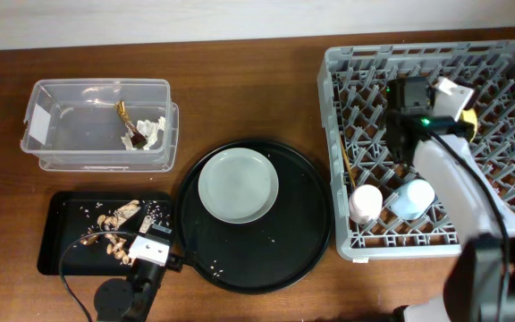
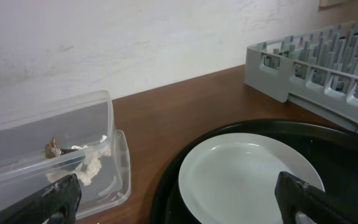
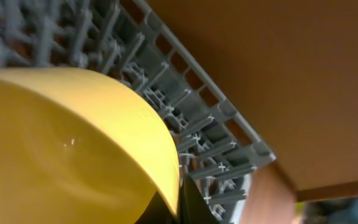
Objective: Sort waste into correct bins and load items into the dishwasher rack
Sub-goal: 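Place the yellow bowl tilted in the dish rack with right gripper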
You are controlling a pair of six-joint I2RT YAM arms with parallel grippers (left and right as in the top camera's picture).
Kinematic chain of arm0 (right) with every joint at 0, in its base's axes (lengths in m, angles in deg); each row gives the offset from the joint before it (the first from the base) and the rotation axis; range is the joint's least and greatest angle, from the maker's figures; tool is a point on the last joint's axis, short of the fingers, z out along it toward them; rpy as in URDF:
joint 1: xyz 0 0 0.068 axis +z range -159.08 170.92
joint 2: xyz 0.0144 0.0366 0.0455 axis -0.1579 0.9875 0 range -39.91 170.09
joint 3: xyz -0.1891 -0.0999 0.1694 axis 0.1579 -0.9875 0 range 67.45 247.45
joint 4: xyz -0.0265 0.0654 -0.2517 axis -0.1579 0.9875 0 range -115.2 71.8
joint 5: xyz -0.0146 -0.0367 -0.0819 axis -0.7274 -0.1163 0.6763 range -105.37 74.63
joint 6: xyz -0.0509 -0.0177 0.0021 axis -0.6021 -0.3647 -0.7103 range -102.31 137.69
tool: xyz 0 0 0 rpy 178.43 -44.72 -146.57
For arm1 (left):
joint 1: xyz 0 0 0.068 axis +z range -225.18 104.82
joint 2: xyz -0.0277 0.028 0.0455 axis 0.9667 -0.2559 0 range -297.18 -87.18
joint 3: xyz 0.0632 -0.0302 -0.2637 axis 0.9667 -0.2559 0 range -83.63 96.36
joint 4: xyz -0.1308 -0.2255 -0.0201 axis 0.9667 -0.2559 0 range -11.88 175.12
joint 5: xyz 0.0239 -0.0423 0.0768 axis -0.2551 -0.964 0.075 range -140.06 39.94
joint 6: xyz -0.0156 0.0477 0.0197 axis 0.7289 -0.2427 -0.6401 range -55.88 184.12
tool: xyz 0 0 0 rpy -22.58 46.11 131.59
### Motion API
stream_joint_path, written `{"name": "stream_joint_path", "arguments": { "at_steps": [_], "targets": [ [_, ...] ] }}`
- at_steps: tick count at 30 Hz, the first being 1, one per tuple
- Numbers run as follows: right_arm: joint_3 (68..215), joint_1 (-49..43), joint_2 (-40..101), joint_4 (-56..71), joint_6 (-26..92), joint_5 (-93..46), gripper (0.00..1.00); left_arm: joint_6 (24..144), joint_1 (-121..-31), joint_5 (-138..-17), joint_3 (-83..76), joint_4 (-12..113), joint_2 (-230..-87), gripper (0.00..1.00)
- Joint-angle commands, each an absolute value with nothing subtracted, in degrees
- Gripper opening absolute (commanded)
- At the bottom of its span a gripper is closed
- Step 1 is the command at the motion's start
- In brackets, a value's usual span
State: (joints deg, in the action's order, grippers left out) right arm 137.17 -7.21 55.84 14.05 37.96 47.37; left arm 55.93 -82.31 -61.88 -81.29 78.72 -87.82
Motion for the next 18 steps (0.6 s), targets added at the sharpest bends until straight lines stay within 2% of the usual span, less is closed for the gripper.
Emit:
{"name": "stream_joint_path", "arguments": {
  "at_steps": [1, 5, 7, 8, 9, 10, 11, 15, 17, 18],
  "targets": [
    [137.6, -6.5, 61.5, 12.1, 28.6, 52.8, 0.04, 55.0, -82.0, -62.3, -81.8, 78.9, -87.5, 0.99],
    [137.6, 1.9, 62.5, 18.7, 29.5, 46.1, 0.04, 55.0, -82.0, -62.3, -81.8, 78.9, -87.5, 0.99],
    [137.6, 6.1, 62.5, 22.8, 34.5, 45.6, 0.05, 55.0, -82.0, -62.3, -81.8, 78.9, -87.5, 0.99],
    [137.7, 8.3, 62.3, 24.8, 36.5, 44.9, 0.18, 55.0, -82.0, -62.3, -81.8, 78.9, -87.5, 0.99],
    [138.1, 9.5, 61.9, 26.0, 36.7, 43.1, 0.35, 55.0, -82.0, -62.3, -81.8, 78.9, -87.5, 0.99],
    [139.2, 10.6, 61.3, 27.8, 36.7, 39.9, 0.41, 55.0, -82.0, -62.3, -81.8, 78.9, -87.5, 0.99],
    [140.8, 11.5, 60.8, 29.9, 36.7, 36.8, 0.42, 55.0, -82.0, -62.3, -81.8, 78.9, -87.5, 0.99],
    [155.2, 18.9, 58.2, 42.9, 36.6, 10.1, 0.44, 55.0, -82.0, -62.3, -81.8, 78.9, -87.5, 0.99],
    [157.9, 23.1, 58.2, 42.5, 36.7, -9.2, 0.47, 55.0, -82.0, -62.3, -81.8, 78.9, -87.5, 0.99],
    [157.5, 24.1, 58.2, 41.3, 36.7, -14.0, 0.47, 55.0, -82.0, -62.3, -81.8, 78.9, -87.5, 0.99]
  ]
}}
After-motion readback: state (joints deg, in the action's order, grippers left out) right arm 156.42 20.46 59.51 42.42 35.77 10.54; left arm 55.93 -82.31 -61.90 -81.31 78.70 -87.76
